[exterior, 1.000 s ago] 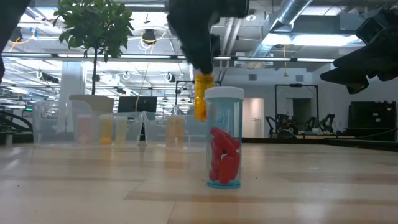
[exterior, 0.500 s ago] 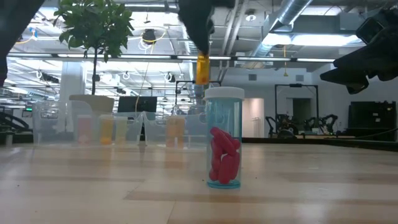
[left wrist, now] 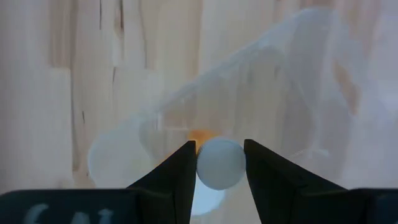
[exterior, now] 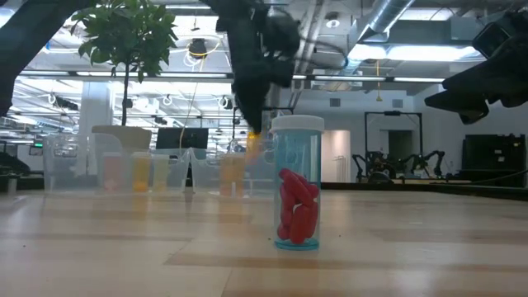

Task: Pick and place medicine bottles into bin by pill shape (circle, oval)
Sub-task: Put the orange capsule bottle into the right transparent bin

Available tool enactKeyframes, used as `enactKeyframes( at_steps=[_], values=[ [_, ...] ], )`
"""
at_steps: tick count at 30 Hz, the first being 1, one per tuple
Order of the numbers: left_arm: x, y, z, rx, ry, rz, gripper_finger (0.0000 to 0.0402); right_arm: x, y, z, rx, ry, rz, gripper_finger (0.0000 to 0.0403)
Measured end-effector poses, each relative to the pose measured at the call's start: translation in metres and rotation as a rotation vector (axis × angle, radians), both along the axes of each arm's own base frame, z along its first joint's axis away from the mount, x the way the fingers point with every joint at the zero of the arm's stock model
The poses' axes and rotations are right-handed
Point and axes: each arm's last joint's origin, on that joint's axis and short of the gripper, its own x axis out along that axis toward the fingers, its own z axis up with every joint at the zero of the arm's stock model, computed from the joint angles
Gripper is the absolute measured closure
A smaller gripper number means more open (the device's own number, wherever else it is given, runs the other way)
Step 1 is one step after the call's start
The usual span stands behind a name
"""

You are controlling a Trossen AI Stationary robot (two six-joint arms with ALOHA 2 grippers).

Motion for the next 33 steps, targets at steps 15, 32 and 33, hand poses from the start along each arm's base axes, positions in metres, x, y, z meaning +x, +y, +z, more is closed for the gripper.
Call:
enactKeyframes(
  at_steps=[15,32,33],
  values=[
    [-0.001,0.009,-0.051,0.011,-0.051,0.021,0.0280,0.000,0.000,0.000,-0.014,0.002,0.002,0.0177],
    [-0.003,0.015,-0.053,0.008,-0.057,0.053,0.0280,0.000,0.000,0.000,-0.013,0.001,0.002,0.0177],
    [-0.003,0.015,-0.053,0.007,-0.056,0.053,0.0280,0.000,0.000,0.000,-0.013,0.001,0.002,0.0177]
  ],
)
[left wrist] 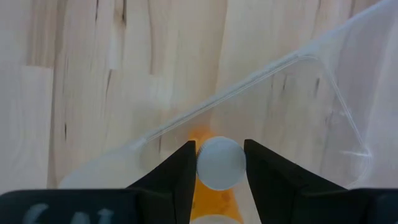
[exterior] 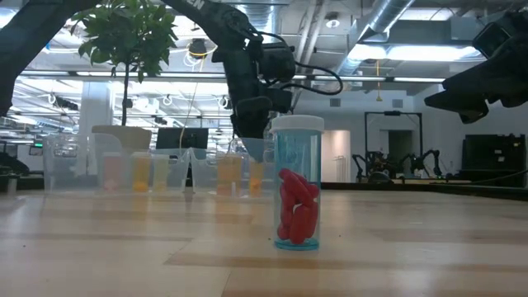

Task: Pick and place medicine bottles into bin by pill shape (circle, oval)
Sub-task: Put the orange capsule bottle into the right transparent bin, then put the blue capsule bottle into the right transparent bin

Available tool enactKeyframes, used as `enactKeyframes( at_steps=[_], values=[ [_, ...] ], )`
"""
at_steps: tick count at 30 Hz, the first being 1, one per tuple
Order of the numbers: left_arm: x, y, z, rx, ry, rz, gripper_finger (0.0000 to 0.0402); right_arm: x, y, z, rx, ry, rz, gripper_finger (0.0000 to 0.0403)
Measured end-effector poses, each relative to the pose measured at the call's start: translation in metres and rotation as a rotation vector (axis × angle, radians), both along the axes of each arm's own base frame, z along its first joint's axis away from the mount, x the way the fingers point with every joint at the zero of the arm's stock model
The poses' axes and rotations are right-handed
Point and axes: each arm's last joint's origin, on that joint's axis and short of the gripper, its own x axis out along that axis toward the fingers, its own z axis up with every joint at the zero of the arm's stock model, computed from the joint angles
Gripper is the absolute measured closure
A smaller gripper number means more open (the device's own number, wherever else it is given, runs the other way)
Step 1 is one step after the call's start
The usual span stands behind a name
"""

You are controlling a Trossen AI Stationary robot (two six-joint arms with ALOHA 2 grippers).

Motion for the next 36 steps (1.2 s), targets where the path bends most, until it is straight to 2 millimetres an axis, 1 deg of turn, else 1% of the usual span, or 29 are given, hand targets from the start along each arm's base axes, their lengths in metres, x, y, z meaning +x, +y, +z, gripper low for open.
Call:
enactKeyframes(
  at_steps=[5,13,16,20,23,26,28,30,34,36],
  values=[
    [-0.001,0.000,0.000,0.000,0.007,-0.004,0.0265,0.000,0.000,0.000,0.000,0.000,0.000,0.0177],
    [-0.001,0.000,0.001,0.016,0.015,-0.001,0.0203,0.000,0.000,0.000,0.001,0.000,0.000,0.0177],
    [0.000,0.001,0.003,0.024,0.011,-0.001,0.0185,0.000,0.000,0.000,0.001,0.000,0.000,0.0177],
    [-0.001,0.001,0.014,0.027,0.037,0.001,0.0175,0.000,0.000,0.000,0.001,0.000,0.000,0.0177],
    [-0.001,0.001,0.022,0.032,0.056,0.009,0.0175,0.000,0.000,0.000,0.001,0.000,0.000,0.0177],
    [0.000,-0.001,0.035,0.033,0.054,0.004,0.0177,0.000,0.000,0.000,0.001,0.000,0.000,0.0177],
    [0.000,-0.007,0.042,0.019,0.071,-0.015,0.0177,0.000,0.000,0.000,0.001,0.000,0.000,0.0177],
    [0.002,-0.018,0.051,-0.003,0.071,-0.064,0.0177,0.000,0.000,0.000,0.001,0.000,0.000,0.0177],
    [0.009,-0.049,0.065,-0.046,0.056,-0.147,0.0177,0.000,0.000,0.000,0.001,0.000,0.000,0.0177],
    [0.015,-0.069,0.070,-0.059,0.026,-0.187,0.0177,0.000,0.000,0.000,0.000,0.000,0.000,0.0177]
  ],
)
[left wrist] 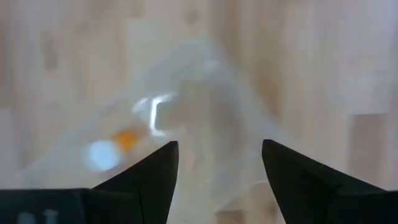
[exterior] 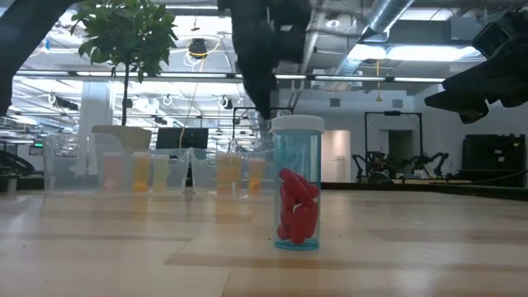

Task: Pick and place medicine bottles into bin by pill shape (circle, oval)
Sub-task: Put the blue capsule bottle into the right transparent bin

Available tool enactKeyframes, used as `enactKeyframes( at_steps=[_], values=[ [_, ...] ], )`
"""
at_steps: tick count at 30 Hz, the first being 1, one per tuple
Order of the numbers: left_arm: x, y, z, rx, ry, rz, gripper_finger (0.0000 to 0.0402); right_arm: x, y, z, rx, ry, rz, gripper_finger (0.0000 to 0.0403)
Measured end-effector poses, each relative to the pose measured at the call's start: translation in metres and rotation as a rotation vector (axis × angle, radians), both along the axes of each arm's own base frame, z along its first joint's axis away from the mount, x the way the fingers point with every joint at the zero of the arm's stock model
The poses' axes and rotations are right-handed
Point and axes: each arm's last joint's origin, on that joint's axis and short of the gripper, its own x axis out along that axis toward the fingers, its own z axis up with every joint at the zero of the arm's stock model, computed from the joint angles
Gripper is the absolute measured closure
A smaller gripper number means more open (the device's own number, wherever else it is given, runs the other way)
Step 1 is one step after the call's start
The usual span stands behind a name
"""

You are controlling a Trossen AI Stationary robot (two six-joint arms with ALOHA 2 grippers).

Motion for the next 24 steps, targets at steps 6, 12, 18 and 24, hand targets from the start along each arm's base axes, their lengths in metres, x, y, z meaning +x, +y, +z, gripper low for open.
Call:
enactKeyframes(
  at_steps=[6,12,18,24],
  values=[
    [0.008,-0.077,0.004,-0.027,-0.042,-0.112,0.0177,0.000,0.000,0.000,0.005,-0.001,-0.001,0.0177],
    [0.009,-0.155,0.008,0.014,-0.152,-0.209,0.0177,0.000,0.000,0.000,0.057,-0.006,-0.009,0.0177],
    [0.002,-0.212,0.013,-0.034,-0.257,-0.215,0.0177,0.000,0.000,0.000,0.084,-0.009,-0.012,0.0177],
    [-0.004,-0.241,0.015,-0.030,-0.325,-0.176,0.0152,0.000,0.000,0.000,0.087,-0.009,-0.008,0.0177]
  ],
)
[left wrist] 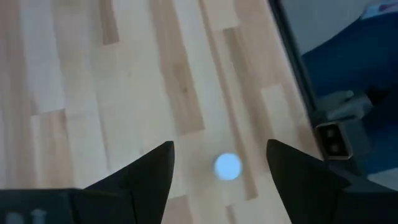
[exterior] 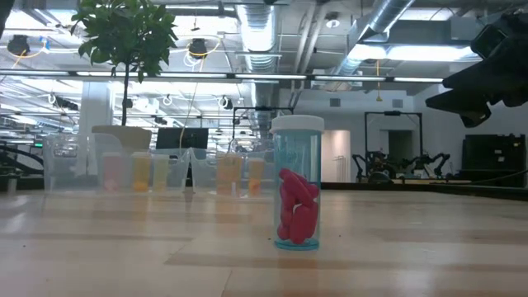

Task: Pick and place medicine bottles into bin by pill shape (circle, oval)
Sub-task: Put the blue capsule bottle into the right transparent bin

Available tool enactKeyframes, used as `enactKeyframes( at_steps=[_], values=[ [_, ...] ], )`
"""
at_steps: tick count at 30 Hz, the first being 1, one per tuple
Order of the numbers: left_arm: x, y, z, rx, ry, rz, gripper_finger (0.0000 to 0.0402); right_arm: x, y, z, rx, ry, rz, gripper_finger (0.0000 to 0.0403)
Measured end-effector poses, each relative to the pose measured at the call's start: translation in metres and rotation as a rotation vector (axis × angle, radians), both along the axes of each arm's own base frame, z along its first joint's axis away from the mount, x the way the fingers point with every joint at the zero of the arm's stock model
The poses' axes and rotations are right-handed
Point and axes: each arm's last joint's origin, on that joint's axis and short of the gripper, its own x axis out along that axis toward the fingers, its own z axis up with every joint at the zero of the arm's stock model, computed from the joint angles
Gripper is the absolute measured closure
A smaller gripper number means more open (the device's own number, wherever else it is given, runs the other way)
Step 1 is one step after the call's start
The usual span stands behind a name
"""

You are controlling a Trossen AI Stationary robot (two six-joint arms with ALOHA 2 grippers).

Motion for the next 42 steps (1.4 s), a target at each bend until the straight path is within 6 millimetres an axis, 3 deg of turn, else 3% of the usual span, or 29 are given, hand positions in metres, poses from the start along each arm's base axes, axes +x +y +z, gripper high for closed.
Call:
enactKeyframes(
  at_steps=[8,23,32,42],
  values=[
    [0.008,-0.012,-0.029,-0.027,0.067,0.060,0.0136,0.000,0.003,-0.001,0.015,0.012,0.096,0.0177],
    [0.017,-0.018,-0.078,-0.034,0.230,0.078,0.0136,0.003,0.005,-0.006,0.001,0.070,0.119,0.0177],
    [0.018,-0.018,-0.077,-0.025,0.217,0.081,0.0136,0.003,0.005,-0.008,-0.007,0.087,0.119,0.0177],
    [0.018,-0.025,-0.095,-0.019,0.260,0.086,0.0136,0.003,0.005,-0.008,-0.008,0.087,0.118,0.0177]
  ],
)
